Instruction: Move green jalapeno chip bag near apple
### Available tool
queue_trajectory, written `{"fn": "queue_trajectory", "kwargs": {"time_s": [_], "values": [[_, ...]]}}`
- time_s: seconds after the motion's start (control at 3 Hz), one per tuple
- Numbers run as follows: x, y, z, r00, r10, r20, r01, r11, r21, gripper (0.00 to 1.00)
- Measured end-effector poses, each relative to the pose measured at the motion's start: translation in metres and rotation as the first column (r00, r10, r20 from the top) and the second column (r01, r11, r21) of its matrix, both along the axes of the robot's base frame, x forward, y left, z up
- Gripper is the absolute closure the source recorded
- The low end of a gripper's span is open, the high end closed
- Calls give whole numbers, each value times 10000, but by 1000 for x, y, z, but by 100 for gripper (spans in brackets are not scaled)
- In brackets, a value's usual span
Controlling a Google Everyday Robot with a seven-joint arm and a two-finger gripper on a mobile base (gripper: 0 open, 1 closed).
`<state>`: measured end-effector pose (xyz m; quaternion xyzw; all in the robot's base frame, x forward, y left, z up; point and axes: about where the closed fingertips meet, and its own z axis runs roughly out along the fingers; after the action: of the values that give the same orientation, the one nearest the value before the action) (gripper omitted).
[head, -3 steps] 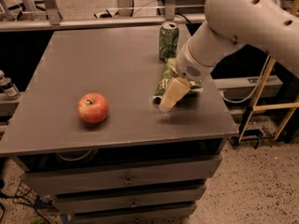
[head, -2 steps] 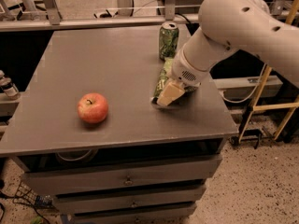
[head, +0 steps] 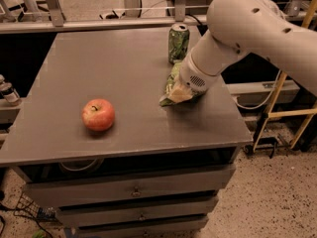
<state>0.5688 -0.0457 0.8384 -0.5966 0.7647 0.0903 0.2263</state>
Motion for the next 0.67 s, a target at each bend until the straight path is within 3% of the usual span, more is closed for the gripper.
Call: {"fn": "queue_trajectory", "kwargs": {"time_s": [0.67], "values": [[0, 0, 0, 10000, 0, 1, 0, 10000, 1, 100]]}}
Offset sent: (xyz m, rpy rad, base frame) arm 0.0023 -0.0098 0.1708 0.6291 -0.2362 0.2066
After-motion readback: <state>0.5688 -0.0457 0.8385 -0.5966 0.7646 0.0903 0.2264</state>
